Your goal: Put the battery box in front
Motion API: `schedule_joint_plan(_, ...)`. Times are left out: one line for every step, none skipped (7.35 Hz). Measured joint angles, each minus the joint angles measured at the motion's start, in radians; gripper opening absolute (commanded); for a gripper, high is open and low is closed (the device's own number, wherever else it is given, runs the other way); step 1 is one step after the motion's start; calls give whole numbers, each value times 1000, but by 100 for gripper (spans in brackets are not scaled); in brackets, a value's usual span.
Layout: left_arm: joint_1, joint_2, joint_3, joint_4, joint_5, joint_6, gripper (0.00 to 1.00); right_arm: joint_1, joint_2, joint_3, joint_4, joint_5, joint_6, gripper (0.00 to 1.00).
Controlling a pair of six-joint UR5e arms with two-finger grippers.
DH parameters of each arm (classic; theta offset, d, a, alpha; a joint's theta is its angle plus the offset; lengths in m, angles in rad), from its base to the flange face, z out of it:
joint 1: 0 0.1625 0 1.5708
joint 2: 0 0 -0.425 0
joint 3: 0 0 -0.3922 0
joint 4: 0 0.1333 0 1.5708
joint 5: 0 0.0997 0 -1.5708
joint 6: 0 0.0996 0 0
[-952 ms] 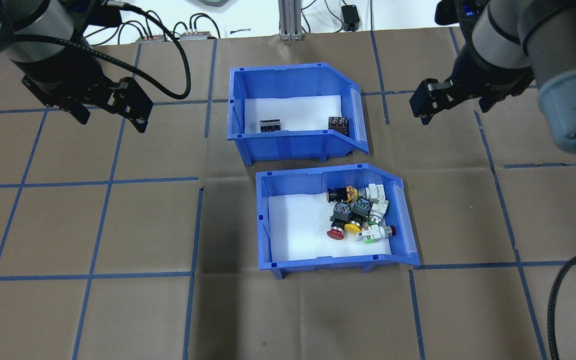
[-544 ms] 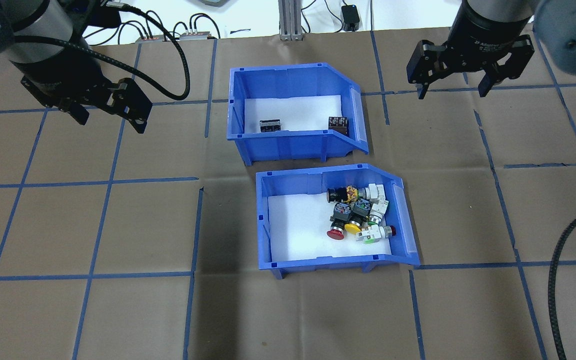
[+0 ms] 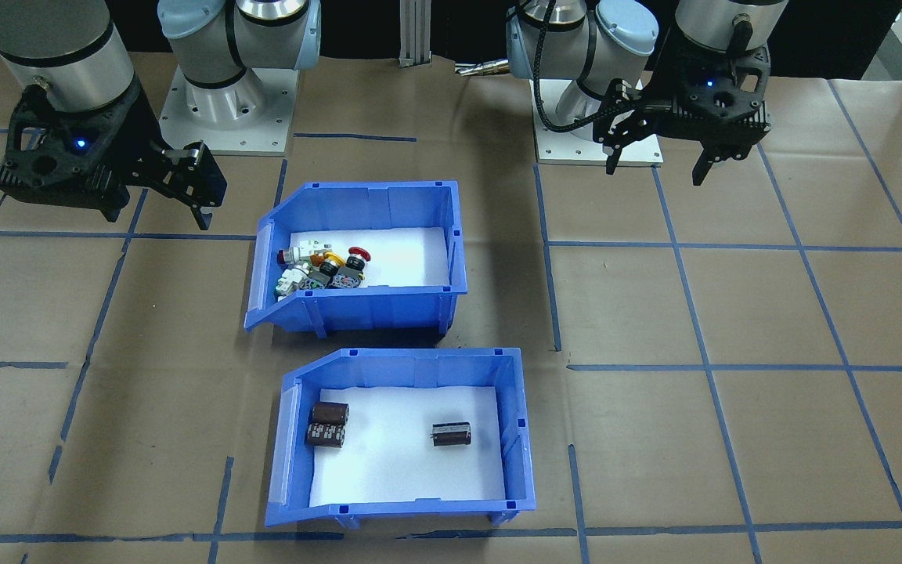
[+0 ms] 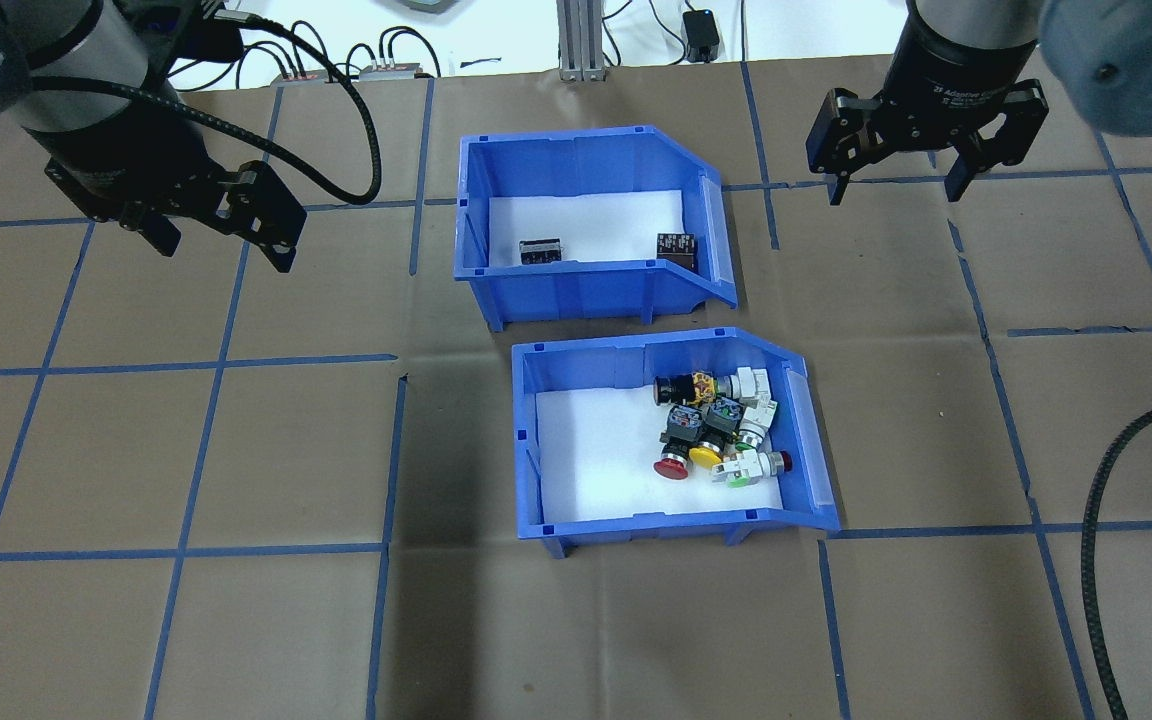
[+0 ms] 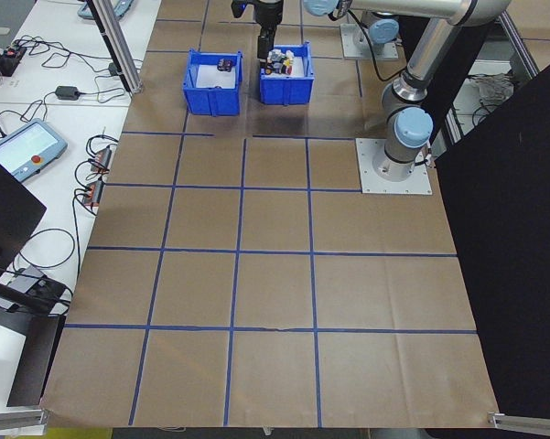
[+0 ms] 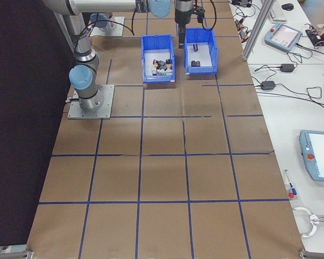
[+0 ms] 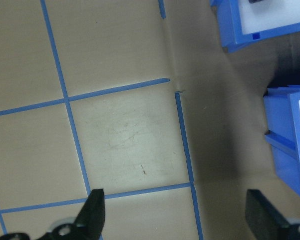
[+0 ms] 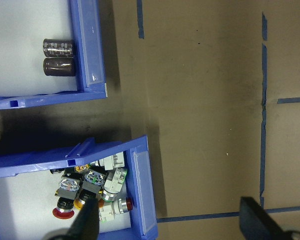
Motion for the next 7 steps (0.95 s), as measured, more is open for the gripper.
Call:
schedule_joint_plan(0,-4,8,-22,-3,-33,100,0,3,7,-3,9,-1,100)
schedule_joint_plan(1,-14,22,-47,-4,-78,100,0,3,17,-8,19,-1,100)
schedule_joint_plan(2,-19,27,-60,-5,-100,100,0,3,22,-10,24,-2,100)
schedule_joint_plan(3,-22,30,-66,-5,-109,100,-1,3,24,-10,26,-2,100)
schedule_joint_plan(4,-24,28,-67,-5,-110,100,-1,3,24,-11,27,-2,100)
schedule_joint_plan(4,-24,24,-66,-6,-108,100,-1,3,25,-11,27,-2,100)
schedule_joint_plan(5,-23,20,-64,-7,-108,100,-1,3,25,-11,26,-2,100)
